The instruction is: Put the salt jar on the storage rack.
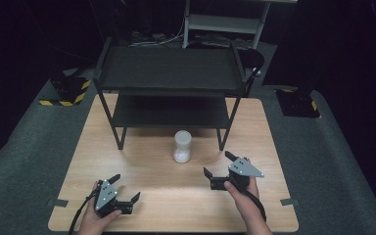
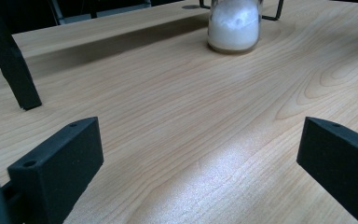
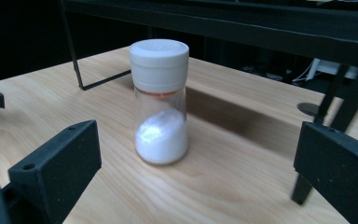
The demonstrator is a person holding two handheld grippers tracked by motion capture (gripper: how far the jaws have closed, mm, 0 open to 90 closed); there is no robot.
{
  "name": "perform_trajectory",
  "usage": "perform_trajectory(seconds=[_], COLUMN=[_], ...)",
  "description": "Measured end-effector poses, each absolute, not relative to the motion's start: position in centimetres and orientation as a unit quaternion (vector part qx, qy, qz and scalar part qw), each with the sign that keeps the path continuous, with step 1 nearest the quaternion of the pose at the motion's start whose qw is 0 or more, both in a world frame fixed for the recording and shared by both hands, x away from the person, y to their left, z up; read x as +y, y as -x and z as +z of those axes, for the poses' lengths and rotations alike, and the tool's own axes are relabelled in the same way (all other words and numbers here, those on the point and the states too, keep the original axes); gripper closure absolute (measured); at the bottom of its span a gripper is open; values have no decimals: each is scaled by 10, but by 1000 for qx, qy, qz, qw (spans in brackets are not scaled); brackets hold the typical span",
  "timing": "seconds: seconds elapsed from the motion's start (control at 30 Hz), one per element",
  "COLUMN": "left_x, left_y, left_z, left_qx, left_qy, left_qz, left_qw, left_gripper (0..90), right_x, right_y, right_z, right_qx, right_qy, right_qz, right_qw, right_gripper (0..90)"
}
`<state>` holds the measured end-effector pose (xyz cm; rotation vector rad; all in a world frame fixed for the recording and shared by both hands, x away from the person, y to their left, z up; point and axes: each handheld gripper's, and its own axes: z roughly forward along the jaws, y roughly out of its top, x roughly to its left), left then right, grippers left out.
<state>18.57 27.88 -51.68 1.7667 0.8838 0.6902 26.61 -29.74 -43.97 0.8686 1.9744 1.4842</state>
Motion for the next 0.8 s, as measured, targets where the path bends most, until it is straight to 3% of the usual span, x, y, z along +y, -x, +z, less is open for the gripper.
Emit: perform_trajectory(seconds=[0.2,0.57,0.67,0.8], left_x=[279,280,280,280], left_y=[-186,-185,-185,-185], left_z=[-517,-518,-518,-518], left_qx=[365,364,364,363], left_qy=[-730,-730,-730,-730], left_qz=[285,285,285,286], left_qw=[502,503,504,503], left_gripper=[5,5,5,5], right_x=[-282,-249,-238,-221], right_y=[-294,-329,-336,-340], right_z=[-444,-454,-456,-462], right_qx=[734,726,723,717], right_qy=[-310,-307,-311,-306], right_qz=[558,573,575,579], right_qw=[232,223,223,238], right_gripper=[6,8,29,142])
